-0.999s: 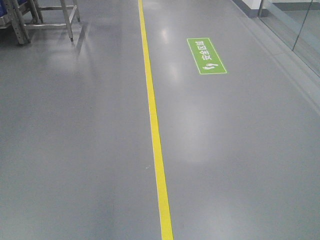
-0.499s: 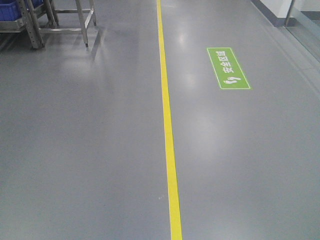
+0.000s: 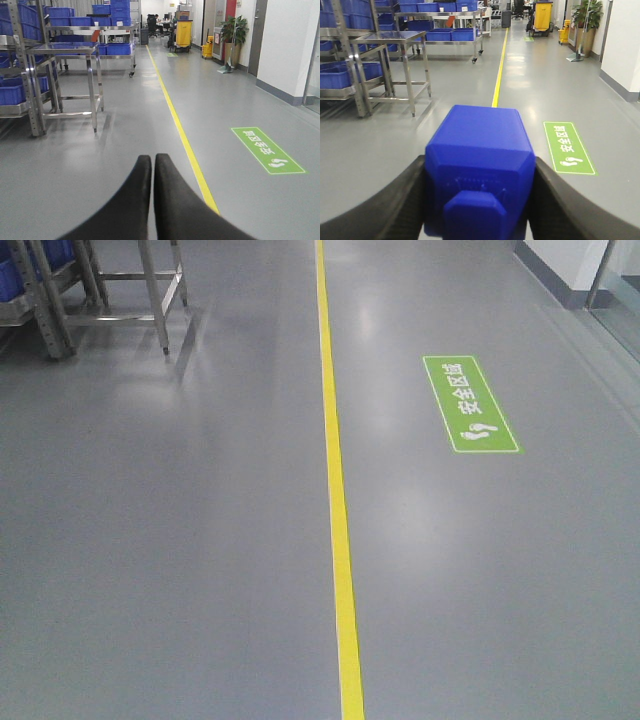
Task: Pour parts from conveyor to right shelf
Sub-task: 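Drive along the yellow floor line past the metal carts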
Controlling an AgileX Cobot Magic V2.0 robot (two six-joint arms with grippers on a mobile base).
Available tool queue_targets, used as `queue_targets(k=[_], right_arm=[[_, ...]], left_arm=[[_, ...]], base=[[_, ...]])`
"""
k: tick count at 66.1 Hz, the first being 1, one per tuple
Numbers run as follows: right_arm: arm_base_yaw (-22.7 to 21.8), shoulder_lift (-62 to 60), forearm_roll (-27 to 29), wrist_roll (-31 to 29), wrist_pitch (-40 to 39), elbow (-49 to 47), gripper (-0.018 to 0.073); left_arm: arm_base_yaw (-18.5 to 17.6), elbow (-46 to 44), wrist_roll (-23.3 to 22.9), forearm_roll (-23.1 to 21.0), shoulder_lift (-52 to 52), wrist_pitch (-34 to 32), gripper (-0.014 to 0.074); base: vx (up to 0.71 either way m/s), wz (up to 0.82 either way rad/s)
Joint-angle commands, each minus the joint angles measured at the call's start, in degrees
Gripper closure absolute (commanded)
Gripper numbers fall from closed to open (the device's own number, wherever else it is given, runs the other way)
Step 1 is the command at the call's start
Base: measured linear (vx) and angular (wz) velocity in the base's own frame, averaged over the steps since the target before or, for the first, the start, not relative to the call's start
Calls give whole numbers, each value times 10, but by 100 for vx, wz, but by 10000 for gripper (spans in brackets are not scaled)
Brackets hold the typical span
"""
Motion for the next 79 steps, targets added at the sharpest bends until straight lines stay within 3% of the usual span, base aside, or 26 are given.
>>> queue_targets(k=[1, 79], right_arm=[[-3, 5, -3, -3, -48, -15, 564], [-3, 5, -3, -3, -48, -15, 564]], left_arm=[[1, -11, -4, -4, -7, -45, 603], [1, -11, -4, -4, -7, -45, 603]], base=[[60, -7], [70, 3]])
